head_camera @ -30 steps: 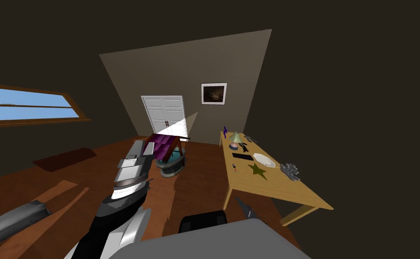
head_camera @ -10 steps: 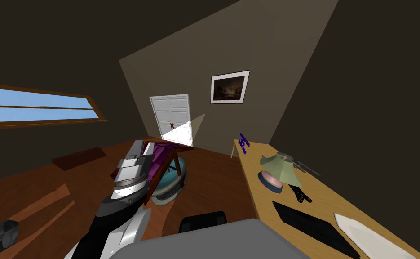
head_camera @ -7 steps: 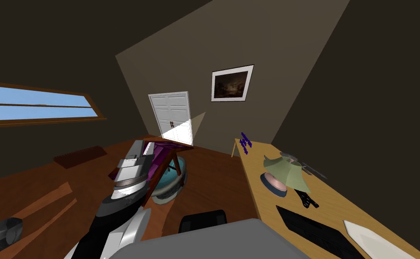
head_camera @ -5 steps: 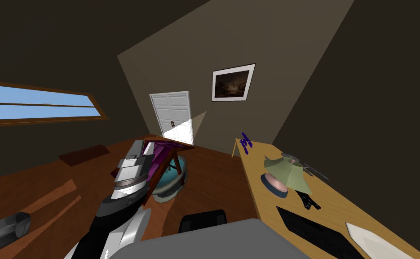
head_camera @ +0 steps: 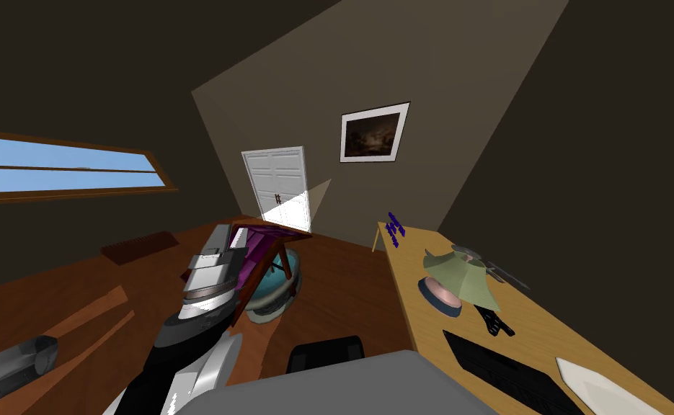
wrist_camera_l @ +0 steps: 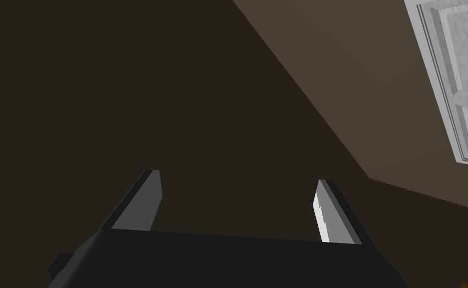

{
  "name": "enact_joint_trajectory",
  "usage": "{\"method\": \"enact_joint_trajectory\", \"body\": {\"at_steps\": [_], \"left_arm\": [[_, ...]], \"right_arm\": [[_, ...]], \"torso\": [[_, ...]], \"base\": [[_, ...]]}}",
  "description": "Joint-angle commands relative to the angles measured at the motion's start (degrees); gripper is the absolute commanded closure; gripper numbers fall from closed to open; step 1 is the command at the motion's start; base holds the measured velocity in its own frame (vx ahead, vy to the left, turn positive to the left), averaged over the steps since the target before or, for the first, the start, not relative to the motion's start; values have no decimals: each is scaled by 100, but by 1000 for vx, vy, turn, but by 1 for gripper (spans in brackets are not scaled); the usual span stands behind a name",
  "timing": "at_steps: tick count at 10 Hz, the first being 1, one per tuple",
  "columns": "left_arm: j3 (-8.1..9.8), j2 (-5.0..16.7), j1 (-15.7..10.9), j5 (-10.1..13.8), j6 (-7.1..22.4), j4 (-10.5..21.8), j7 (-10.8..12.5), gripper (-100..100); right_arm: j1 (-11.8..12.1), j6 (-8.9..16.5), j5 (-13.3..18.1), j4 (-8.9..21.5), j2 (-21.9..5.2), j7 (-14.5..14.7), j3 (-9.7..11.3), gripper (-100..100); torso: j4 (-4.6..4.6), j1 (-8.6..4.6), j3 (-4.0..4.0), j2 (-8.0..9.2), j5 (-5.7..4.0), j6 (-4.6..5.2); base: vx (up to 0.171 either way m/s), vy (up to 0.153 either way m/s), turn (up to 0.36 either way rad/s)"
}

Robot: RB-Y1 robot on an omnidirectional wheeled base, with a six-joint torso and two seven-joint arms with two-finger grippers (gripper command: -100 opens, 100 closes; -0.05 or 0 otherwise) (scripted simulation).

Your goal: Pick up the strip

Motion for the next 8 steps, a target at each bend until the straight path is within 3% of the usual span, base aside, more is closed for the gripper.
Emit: {"method": "enact_joint_trajectory", "body": {"at_steps": [1, 2, 3, 4, 6, 7, 8], "left_arm": [[0, 0, 0, 0, 0, 0, 0, 0], [0, 0, 0, 0, 0, 0, 0, 0], [0, 0, 0, 0, 0, 0, 0, 0], [0, 0, 0, 0, 0, 0, 0, 0], [0, 0, 0, 0, 0, 0, 0, 0], [0, 0, 0, 0, 0, 0, 0, 0], [0, 0, 0, 0, 0, 0, 0, 0]], "right_arm": [[0, 0, 0, 0, 0, 0, 0, 100], [0, 0, -1, 0, 1, -1, 0, 100], [0, 0, -1, 0, 1, -2, 0, 0], [172, 19, 77, -202, -107, -121, -37, 100], [368, 37, 183, -444, -268, -290, -72, 100], [303, 42, 148, -371, -219, -230, -49, 100], [316, 46, 154, -387, -226, -249, -49, 0]], "torso": [[0, 0, 0, 0, 0, 0], [0, 0, 0, 0, 0, 0], [0, 1, 0, 0, 1, -1], [0, 1, -1, -1, 1, -1], [-3, 14, -5, -8, 5, 3], [-3, 16, -6, -9, 5, 1], [-2, 10, -4, -6, 3, -1]], "base": [[0, 0, 0], [0, 0, 0], [0, 0, 0], [19, 16, -69], [27, 29, -62], [9, 13, -8], [0, 0, 0]]}}
